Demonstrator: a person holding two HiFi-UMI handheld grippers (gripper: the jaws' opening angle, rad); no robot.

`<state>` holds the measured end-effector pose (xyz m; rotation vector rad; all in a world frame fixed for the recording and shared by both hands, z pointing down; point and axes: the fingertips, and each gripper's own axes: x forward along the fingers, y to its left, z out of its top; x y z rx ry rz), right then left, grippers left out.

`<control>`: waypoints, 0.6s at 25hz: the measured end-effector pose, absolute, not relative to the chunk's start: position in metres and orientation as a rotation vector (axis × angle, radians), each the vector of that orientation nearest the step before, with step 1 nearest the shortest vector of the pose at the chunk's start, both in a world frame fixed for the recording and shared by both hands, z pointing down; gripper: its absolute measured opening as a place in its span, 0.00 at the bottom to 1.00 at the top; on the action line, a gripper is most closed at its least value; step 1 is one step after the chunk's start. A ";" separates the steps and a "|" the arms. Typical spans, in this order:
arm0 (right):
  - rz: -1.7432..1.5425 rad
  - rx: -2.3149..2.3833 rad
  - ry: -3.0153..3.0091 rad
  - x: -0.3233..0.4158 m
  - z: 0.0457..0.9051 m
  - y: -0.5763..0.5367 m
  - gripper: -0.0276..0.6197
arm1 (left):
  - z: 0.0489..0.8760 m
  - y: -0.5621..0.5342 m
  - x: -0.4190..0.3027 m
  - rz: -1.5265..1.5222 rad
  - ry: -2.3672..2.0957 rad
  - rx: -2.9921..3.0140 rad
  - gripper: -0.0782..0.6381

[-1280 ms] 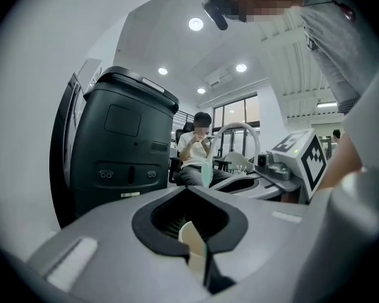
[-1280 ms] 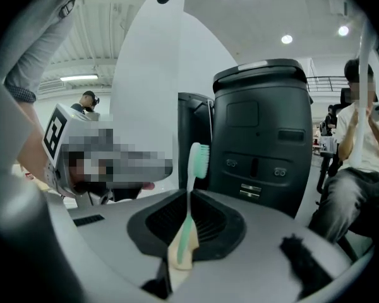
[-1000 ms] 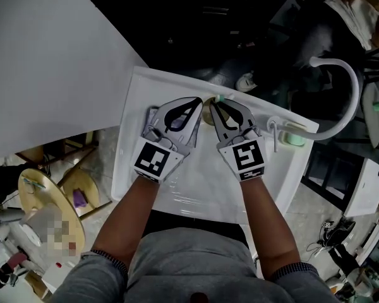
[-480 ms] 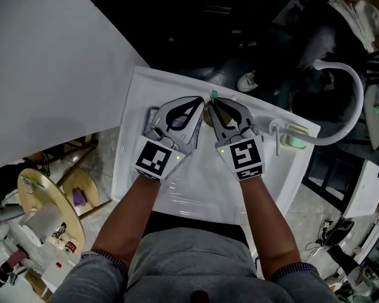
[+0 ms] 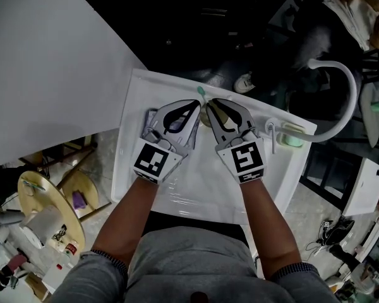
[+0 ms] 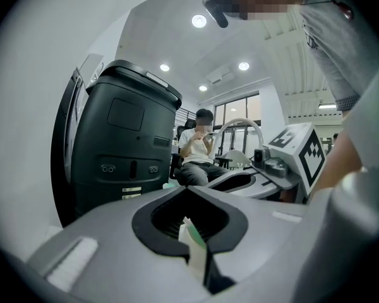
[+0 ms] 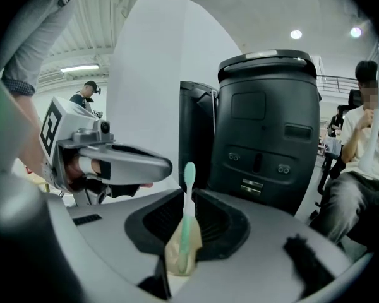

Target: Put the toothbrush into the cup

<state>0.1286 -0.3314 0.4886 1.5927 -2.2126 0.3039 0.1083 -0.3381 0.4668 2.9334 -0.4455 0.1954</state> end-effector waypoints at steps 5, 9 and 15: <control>0.289 1.626 -2.250 0.128 0.466 -0.319 0.12 | 0.460 -0.329 0.100 0.206 -0.443 2.927 0.11; 0.284 1.657 -2.291 0.129 0.444 -0.305 0.09 | 0.449 -0.319 0.093 0.210 -0.445 2.937 0.11; 0.304 1.694 -2.372 0.130 0.403 -0.275 0.07 | 0.422 -0.295 0.085 0.210 -0.426 2.962 0.11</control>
